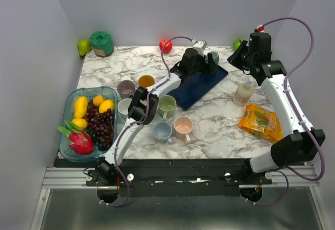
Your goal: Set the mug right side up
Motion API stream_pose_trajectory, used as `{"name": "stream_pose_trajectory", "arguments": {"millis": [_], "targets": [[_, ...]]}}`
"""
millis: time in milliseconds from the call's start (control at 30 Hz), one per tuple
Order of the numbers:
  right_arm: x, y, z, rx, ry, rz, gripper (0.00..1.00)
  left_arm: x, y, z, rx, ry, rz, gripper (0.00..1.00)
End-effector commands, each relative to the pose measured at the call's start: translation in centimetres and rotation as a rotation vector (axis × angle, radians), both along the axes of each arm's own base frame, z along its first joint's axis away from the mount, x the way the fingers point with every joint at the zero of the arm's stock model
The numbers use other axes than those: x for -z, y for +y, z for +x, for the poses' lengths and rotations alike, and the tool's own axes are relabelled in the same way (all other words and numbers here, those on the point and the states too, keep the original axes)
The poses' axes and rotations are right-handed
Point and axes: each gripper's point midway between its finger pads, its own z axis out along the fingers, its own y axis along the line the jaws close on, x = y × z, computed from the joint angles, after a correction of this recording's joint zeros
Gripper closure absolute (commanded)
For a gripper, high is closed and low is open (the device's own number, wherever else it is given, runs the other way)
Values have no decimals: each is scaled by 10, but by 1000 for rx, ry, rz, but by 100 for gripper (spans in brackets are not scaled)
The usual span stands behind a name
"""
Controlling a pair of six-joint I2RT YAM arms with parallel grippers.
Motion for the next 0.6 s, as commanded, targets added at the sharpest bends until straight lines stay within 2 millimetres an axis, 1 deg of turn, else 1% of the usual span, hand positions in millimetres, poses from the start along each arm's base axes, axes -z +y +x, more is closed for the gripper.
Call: {"name": "stream_pose_trajectory", "arguments": {"millis": [0,133,200,267,300,333,433,567], "targets": [[-17,-6,-14,13,-22,4,72,15,-2,5,30,111,-132,19],[-19,-9,-14,23,-23,-7,72,20,2,8,18,127,-133,27],[-20,-9,-14,26,-25,-8,72,20,3,9,15,129,-133,28],[-20,-8,-14,24,-25,-8,72,24,4,9,9,140,-121,28],[-21,-8,-14,24,-26,-8,72,26,5,9,1,145,-114,26],[-20,-9,-14,26,-23,-8,72,28,5,9,-1,151,-111,20],[-20,-9,-14,25,-23,-6,72,29,4,8,0,161,-121,14],[-23,-9,-15,24,-29,-7,72,29,-2,4,29,179,-182,14]]}}
